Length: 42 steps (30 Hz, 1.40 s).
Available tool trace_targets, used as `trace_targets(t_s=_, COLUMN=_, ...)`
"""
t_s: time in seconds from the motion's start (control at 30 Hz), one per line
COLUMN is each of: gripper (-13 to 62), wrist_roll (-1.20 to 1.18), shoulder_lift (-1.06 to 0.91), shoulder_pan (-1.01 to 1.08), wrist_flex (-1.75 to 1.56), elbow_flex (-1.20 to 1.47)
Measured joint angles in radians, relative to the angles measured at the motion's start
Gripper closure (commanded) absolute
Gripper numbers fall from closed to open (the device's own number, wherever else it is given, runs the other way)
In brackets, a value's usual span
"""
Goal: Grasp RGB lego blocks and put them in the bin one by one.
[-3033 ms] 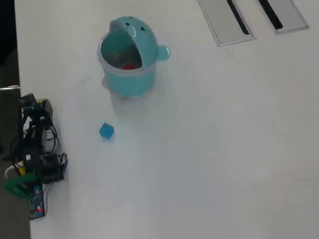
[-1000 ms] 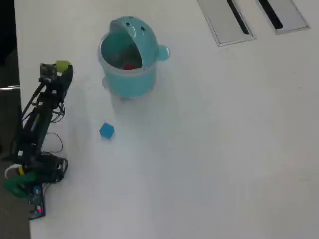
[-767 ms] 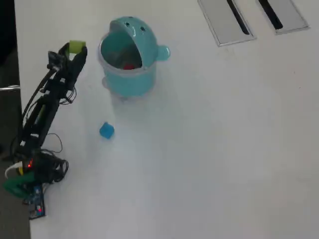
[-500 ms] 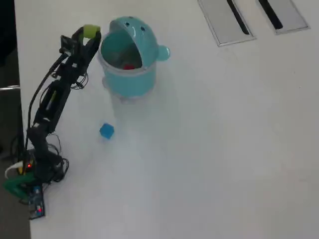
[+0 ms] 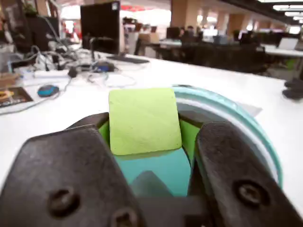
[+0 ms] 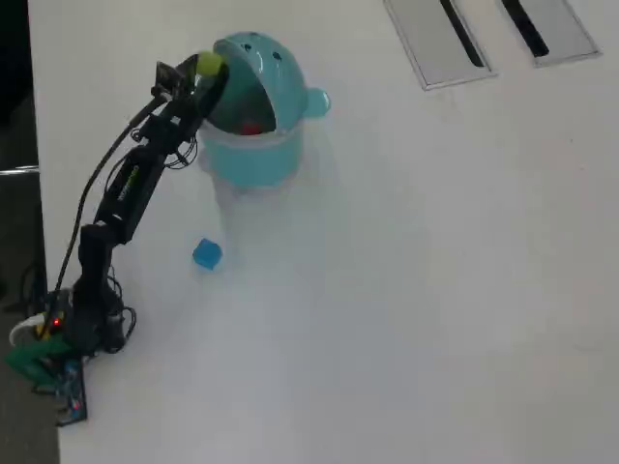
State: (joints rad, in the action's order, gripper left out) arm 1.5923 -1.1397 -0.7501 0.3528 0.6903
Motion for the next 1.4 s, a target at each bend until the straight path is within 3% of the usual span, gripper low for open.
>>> trace_targets(t_s=0.2, gripper=16.0, wrist_roll=0.006, shoulder_lift=0.034, shoulder_pan=0.048, wrist_flex=0.0, elbow_flex=-0.057)
trace_targets(t_s=0.67, gripper=15.5, wrist_roll=0.02, shoulder_lift=-0.075, shoulder_pan=0.048, wrist_flex=0.272, elbow_flex=-0.046)
trace_targets(t_s=0.93, gripper=15.6, wrist_roll=0.017, shoulder_lift=-0.397, shoulder_pan=0.038, wrist_flex=0.281, elbow_flex=0.534)
trace_targets(t_s=1.4, gripper=15.5, wrist_roll=0.057, shoulder_lift=-0.723, shoulder_pan=0.158, wrist_flex=0.264, elbow_flex=1.015)
